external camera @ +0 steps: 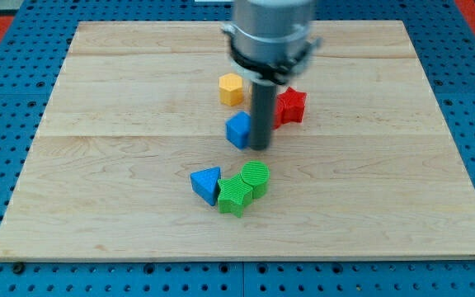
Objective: Push the green circle into the yellow heart and red circle
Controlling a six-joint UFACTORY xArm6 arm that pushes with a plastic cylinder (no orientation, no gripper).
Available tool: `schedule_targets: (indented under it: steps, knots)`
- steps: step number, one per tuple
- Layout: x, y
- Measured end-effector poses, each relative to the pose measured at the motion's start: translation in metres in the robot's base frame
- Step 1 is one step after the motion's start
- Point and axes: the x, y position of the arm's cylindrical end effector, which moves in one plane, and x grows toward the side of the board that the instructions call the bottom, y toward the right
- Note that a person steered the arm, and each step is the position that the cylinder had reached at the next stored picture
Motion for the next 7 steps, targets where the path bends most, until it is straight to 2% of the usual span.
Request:
schedule_targets:
  steps: [1,2,3,4,5,6,7]
  knots:
    - [0.011,0.073]
    - [0.069,0.124]
    - [0.089,0.102]
    - [0.057,0.039]
    - [0.083,0.070]
    - [0.107,0.070]
    - [0.079,-0.005]
